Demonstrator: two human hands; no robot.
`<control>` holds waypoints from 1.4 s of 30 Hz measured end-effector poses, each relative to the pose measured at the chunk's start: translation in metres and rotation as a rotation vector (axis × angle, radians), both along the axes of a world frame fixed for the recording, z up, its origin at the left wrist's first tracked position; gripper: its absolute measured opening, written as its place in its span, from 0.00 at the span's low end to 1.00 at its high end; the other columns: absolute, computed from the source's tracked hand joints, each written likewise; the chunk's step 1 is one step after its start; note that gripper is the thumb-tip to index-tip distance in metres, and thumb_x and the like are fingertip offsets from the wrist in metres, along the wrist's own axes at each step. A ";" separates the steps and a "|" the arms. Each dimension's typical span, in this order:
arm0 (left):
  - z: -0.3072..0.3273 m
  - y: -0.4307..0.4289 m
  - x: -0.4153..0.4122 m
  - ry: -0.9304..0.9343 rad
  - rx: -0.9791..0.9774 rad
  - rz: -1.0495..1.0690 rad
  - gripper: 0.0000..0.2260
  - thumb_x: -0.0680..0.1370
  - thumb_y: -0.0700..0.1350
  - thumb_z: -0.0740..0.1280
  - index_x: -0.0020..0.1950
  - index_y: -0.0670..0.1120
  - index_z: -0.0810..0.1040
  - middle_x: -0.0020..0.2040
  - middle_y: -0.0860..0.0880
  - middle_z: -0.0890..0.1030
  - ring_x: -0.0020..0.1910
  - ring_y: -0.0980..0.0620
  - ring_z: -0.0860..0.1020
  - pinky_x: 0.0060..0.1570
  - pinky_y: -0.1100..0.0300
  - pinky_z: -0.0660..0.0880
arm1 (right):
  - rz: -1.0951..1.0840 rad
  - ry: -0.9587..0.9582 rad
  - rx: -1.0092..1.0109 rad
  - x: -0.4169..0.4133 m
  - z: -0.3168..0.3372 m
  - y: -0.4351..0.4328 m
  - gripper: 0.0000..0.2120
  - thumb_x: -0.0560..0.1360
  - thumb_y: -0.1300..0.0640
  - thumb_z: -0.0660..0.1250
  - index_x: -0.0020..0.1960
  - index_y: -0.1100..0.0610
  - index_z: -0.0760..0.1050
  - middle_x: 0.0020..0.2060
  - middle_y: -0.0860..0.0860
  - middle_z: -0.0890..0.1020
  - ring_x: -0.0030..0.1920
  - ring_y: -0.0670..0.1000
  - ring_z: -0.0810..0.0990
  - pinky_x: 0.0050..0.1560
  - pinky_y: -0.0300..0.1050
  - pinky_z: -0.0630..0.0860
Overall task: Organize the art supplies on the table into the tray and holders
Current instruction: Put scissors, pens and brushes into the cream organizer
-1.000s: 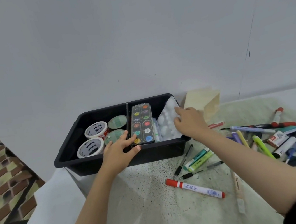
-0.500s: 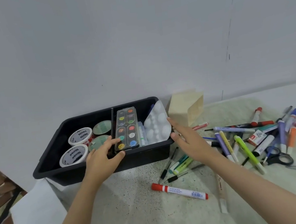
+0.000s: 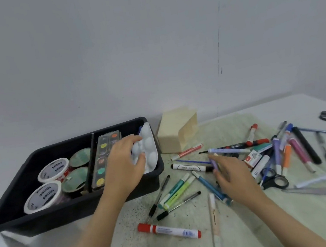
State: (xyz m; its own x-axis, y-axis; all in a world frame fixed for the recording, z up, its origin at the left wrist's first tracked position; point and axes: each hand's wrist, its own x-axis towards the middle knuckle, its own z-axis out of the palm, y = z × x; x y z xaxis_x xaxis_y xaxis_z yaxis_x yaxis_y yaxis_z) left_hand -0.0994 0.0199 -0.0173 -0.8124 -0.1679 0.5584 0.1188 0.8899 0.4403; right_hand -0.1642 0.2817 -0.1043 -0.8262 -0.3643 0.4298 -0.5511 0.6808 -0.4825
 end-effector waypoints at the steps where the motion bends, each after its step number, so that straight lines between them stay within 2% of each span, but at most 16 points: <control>1: 0.001 0.008 -0.009 0.015 0.003 -0.044 0.15 0.74 0.38 0.68 0.61 0.46 0.76 0.60 0.50 0.77 0.60 0.52 0.71 0.60 0.59 0.66 | -0.019 0.004 -0.006 0.000 -0.001 0.008 0.16 0.74 0.58 0.63 0.62 0.57 0.77 0.42 0.46 0.81 0.41 0.49 0.78 0.40 0.34 0.67; 3: 0.003 0.026 -0.028 -0.003 0.011 -0.111 0.15 0.75 0.38 0.66 0.61 0.48 0.76 0.60 0.52 0.76 0.61 0.55 0.69 0.60 0.63 0.62 | -0.047 -0.039 -0.018 -0.002 -0.002 0.022 0.17 0.74 0.62 0.65 0.62 0.55 0.77 0.38 0.44 0.79 0.38 0.46 0.75 0.38 0.33 0.66; 6: 0.004 0.049 -0.065 -0.118 -0.031 -0.172 0.14 0.77 0.40 0.63 0.61 0.52 0.75 0.64 0.53 0.73 0.64 0.56 0.67 0.59 0.66 0.60 | -0.064 -0.085 -0.037 -0.008 -0.005 0.037 0.17 0.75 0.62 0.63 0.63 0.52 0.76 0.45 0.47 0.82 0.46 0.48 0.78 0.48 0.45 0.74; 8: 0.002 0.061 -0.092 -0.237 -0.077 -0.181 0.13 0.78 0.42 0.62 0.61 0.52 0.77 0.68 0.51 0.70 0.67 0.52 0.65 0.61 0.62 0.61 | -0.069 -0.108 -0.058 -0.012 -0.004 0.041 0.16 0.76 0.61 0.62 0.63 0.51 0.75 0.46 0.45 0.82 0.48 0.48 0.78 0.53 0.49 0.74; 11: -0.003 0.073 -0.128 -0.435 -0.230 -0.134 0.13 0.79 0.44 0.60 0.61 0.52 0.78 0.72 0.48 0.65 0.70 0.48 0.63 0.64 0.56 0.64 | -0.042 -0.158 -0.099 -0.016 -0.001 0.046 0.18 0.77 0.61 0.62 0.64 0.48 0.73 0.47 0.41 0.81 0.49 0.44 0.78 0.55 0.46 0.73; 14: -0.006 0.080 -0.149 -0.567 -0.399 -0.027 0.14 0.78 0.42 0.58 0.60 0.47 0.78 0.66 0.46 0.70 0.63 0.46 0.68 0.57 0.53 0.70 | -0.019 -0.181 -0.113 -0.020 0.000 0.050 0.17 0.77 0.60 0.62 0.64 0.47 0.73 0.48 0.40 0.80 0.50 0.42 0.77 0.54 0.42 0.74; 17: -0.002 0.090 -0.156 -0.526 -0.441 0.075 0.11 0.77 0.34 0.57 0.55 0.40 0.75 0.55 0.45 0.76 0.55 0.45 0.73 0.44 0.58 0.69 | -0.012 -0.196 -0.121 -0.027 0.001 0.054 0.18 0.78 0.59 0.62 0.64 0.43 0.71 0.49 0.39 0.80 0.50 0.38 0.76 0.53 0.38 0.74; 20: 0.001 0.094 -0.156 -0.472 -0.342 0.100 0.11 0.76 0.32 0.56 0.56 0.38 0.71 0.52 0.43 0.76 0.52 0.44 0.75 0.41 0.59 0.67 | 0.005 -0.202 -0.150 -0.035 0.003 0.057 0.19 0.78 0.59 0.61 0.64 0.42 0.69 0.46 0.37 0.79 0.48 0.36 0.76 0.47 0.30 0.70; 23: -0.007 0.086 -0.160 -0.434 -0.091 0.124 0.10 0.74 0.31 0.56 0.54 0.36 0.71 0.45 0.43 0.75 0.43 0.45 0.75 0.38 0.58 0.69 | 0.016 -0.232 -0.157 -0.047 0.005 0.055 0.17 0.78 0.59 0.61 0.64 0.44 0.71 0.45 0.37 0.79 0.47 0.36 0.76 0.45 0.29 0.69; 26: -0.017 0.084 -0.154 -0.362 0.103 0.151 0.09 0.76 0.33 0.57 0.53 0.36 0.74 0.51 0.42 0.75 0.49 0.43 0.76 0.44 0.58 0.70 | 0.048 -0.235 -0.198 -0.061 0.010 0.048 0.17 0.78 0.59 0.61 0.64 0.45 0.71 0.45 0.39 0.80 0.48 0.37 0.77 0.49 0.34 0.74; 29: -0.031 0.091 -0.140 -0.287 0.295 0.185 0.11 0.79 0.36 0.58 0.59 0.36 0.75 0.59 0.43 0.75 0.56 0.44 0.74 0.49 0.61 0.66 | 0.072 -0.267 -0.190 -0.082 0.017 0.032 0.18 0.79 0.58 0.60 0.67 0.47 0.69 0.50 0.43 0.80 0.52 0.42 0.77 0.56 0.41 0.74; 32: -0.044 0.098 -0.135 -0.230 0.441 0.244 0.14 0.79 0.37 0.59 0.65 0.40 0.72 0.63 0.44 0.74 0.60 0.47 0.73 0.53 0.62 0.66 | 0.105 -0.321 -0.131 -0.106 0.023 0.013 0.21 0.80 0.56 0.58 0.71 0.46 0.64 0.61 0.48 0.77 0.60 0.47 0.75 0.60 0.40 0.68; 34: -0.050 0.100 -0.135 -0.206 0.547 0.255 0.17 0.79 0.36 0.60 0.68 0.43 0.68 0.63 0.45 0.74 0.59 0.50 0.72 0.52 0.63 0.66 | 0.146 -0.355 -0.101 -0.118 0.026 -0.001 0.23 0.80 0.54 0.57 0.74 0.45 0.60 0.67 0.47 0.72 0.67 0.48 0.70 0.65 0.41 0.64; 36: -0.054 0.099 -0.135 -0.184 0.610 0.233 0.19 0.79 0.34 0.59 0.68 0.46 0.67 0.62 0.44 0.74 0.57 0.52 0.72 0.53 0.60 0.69 | 0.184 -0.376 -0.085 -0.125 0.028 -0.013 0.23 0.81 0.53 0.56 0.74 0.43 0.58 0.70 0.46 0.69 0.70 0.48 0.67 0.67 0.42 0.63; 39: -0.058 0.094 -0.136 -0.187 0.648 0.202 0.21 0.78 0.32 0.57 0.70 0.47 0.67 0.64 0.45 0.74 0.63 0.47 0.72 0.61 0.53 0.72 | 0.179 -0.377 -0.057 -0.128 0.026 -0.023 0.22 0.81 0.51 0.56 0.74 0.42 0.58 0.67 0.49 0.73 0.62 0.50 0.74 0.63 0.44 0.70; 42: -0.058 0.091 -0.136 -0.200 0.646 0.182 0.23 0.78 0.31 0.56 0.72 0.45 0.65 0.66 0.44 0.73 0.65 0.47 0.72 0.64 0.52 0.70 | 0.147 -0.333 -0.072 -0.122 0.021 -0.026 0.22 0.81 0.51 0.56 0.74 0.45 0.60 0.58 0.55 0.80 0.52 0.52 0.80 0.56 0.44 0.74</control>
